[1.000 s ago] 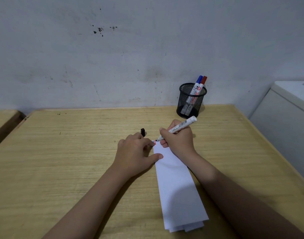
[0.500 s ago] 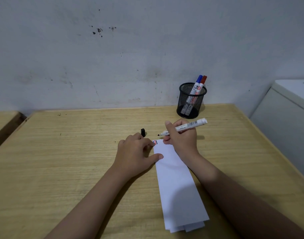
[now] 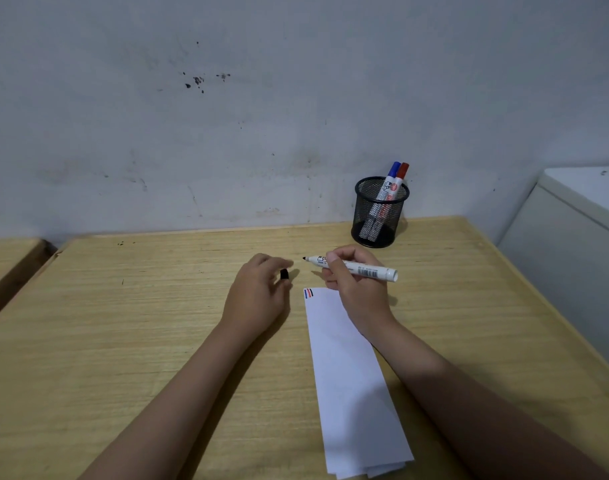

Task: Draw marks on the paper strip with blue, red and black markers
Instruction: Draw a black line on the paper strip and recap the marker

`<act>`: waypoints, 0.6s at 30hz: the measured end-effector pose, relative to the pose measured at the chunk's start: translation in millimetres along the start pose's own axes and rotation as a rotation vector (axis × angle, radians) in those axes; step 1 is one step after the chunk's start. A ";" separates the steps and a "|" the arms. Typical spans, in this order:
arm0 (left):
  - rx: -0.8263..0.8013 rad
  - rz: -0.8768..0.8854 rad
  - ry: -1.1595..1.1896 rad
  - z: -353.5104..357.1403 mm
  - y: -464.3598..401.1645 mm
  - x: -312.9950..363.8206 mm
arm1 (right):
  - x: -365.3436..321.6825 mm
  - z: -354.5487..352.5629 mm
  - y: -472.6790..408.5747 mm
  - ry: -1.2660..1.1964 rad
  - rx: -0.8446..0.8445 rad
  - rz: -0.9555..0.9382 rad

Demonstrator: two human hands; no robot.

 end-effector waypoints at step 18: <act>-0.123 -0.548 1.189 -40.3 14.4 52.6 | -81.7 -31.3 33.3 -0.128 -0.049 -0.158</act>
Point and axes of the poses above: each hand's wrist, its own y-axis away from the middle knuckle, its own z-axis out of the palm, x = y × z, the point moved 4 cm from there along -y, towards the middle knuckle, and after that the axes turned 5 degrees about x, right-handed, at the moved point
